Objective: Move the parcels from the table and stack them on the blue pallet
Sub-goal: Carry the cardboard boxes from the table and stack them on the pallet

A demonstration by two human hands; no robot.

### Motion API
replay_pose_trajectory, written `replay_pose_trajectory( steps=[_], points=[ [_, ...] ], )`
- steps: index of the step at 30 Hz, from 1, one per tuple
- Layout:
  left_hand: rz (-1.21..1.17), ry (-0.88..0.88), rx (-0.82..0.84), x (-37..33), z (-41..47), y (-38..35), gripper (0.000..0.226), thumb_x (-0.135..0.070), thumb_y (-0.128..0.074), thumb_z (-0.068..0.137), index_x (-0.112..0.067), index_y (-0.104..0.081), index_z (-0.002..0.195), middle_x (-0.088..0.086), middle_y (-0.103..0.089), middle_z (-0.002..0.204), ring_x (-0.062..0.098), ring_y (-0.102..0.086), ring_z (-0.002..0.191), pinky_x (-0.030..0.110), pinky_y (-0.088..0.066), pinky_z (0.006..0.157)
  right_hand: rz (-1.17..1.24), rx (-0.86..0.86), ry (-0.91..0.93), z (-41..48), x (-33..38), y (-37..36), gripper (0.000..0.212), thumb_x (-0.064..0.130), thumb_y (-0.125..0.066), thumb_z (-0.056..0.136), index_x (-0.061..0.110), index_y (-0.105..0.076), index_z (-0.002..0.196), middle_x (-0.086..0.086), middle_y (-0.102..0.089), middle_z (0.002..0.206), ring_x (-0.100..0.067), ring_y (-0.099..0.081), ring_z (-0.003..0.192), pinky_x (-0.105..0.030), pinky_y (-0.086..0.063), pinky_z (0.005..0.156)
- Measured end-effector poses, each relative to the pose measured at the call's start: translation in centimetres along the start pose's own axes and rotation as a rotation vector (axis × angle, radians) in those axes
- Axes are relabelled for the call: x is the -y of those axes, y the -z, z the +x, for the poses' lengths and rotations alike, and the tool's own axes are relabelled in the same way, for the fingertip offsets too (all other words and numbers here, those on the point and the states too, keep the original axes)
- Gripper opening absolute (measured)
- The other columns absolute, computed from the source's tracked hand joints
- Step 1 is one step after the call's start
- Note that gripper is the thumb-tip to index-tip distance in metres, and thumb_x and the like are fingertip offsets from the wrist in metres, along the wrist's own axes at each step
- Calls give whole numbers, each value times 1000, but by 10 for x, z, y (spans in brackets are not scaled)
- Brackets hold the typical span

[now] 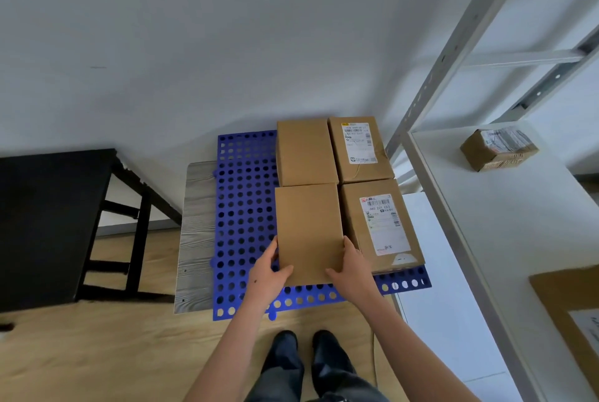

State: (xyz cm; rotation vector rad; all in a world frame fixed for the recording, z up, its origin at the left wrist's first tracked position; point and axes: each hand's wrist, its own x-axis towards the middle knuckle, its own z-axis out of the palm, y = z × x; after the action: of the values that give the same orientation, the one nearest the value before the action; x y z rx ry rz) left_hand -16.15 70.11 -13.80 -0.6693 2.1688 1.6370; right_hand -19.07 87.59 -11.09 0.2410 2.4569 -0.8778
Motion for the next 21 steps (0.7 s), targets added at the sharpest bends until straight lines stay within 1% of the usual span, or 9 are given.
replay_pose_trajectory(
  steps=[5,8,10,12,15,17,18,20,21],
  points=[
    [139,-107,-12,0,2,-5,69,-21,-58,92,-30,-21,149,-6,-46,141,11,-46,125,32,-42,103,-28,-2,4,5,0,3,85,15,-63,90,11,-5,153,-8,-40,144,-21,-46,127,-26,-42,96],
    [183,-143,-48,-2,3,-8,66,-25,-56,93,-26,-21,149,-4,-44,144,14,-43,130,35,-39,106,-62,13,56,8,2,8,84,12,-62,90,12,-7,153,-8,-36,146,-21,-43,130,-28,-40,101],
    [197,-156,-56,-1,2,-9,65,-26,-56,93,-24,-22,149,-2,-44,144,14,-43,130,36,-39,107,-72,15,109,9,2,13,78,7,-60,88,12,-15,152,-6,-33,149,-20,-39,133,-29,-38,104],
    [206,-167,-61,-1,0,-9,65,-27,-55,94,-23,-22,149,-2,-43,145,14,-43,130,35,-38,107,-52,-19,192,11,0,20,69,2,-58,87,12,-29,149,-4,-35,150,-18,-39,134,-25,-34,106],
    [225,-166,-55,-2,-1,-11,65,-28,-53,95,-22,-20,150,0,-40,147,15,-41,132,34,-37,107,-31,-153,291,15,-8,34,58,3,-58,87,17,-43,142,0,-38,148,-17,-38,135,-22,-30,107],
    [244,-159,-51,-4,-1,-14,65,-28,-53,95,-21,-19,150,0,-38,148,16,-40,133,33,-37,108,-124,-254,269,18,-15,41,53,11,-58,90,20,-45,140,-2,-31,152,-25,-25,142,-35,-25,113],
    [244,-152,-56,-5,-2,-16,65,-28,-53,95,-21,-19,150,0,-38,148,16,-40,133,33,-37,108,-230,-280,221,21,-20,43,52,20,-56,93,22,-40,142,-5,-23,156,-30,-12,146,-46,-16,116],
    [235,-136,-71,-6,-3,-20,65,-28,-53,95,-21,-19,150,0,-38,148,17,-39,133,34,-36,108,-429,-259,64,26,-32,44,60,44,-41,97,30,-18,151,-6,-1,161,-35,12,146,-61,2,113],
    [235,-130,-76,-6,-3,-22,65,-28,-53,95,-21,-19,150,0,-39,148,17,-40,133,34,-36,108,-464,-233,2,27,-38,44,62,52,-32,97,34,-8,152,-6,8,161,-38,18,144,-64,5,111]
  ],
)
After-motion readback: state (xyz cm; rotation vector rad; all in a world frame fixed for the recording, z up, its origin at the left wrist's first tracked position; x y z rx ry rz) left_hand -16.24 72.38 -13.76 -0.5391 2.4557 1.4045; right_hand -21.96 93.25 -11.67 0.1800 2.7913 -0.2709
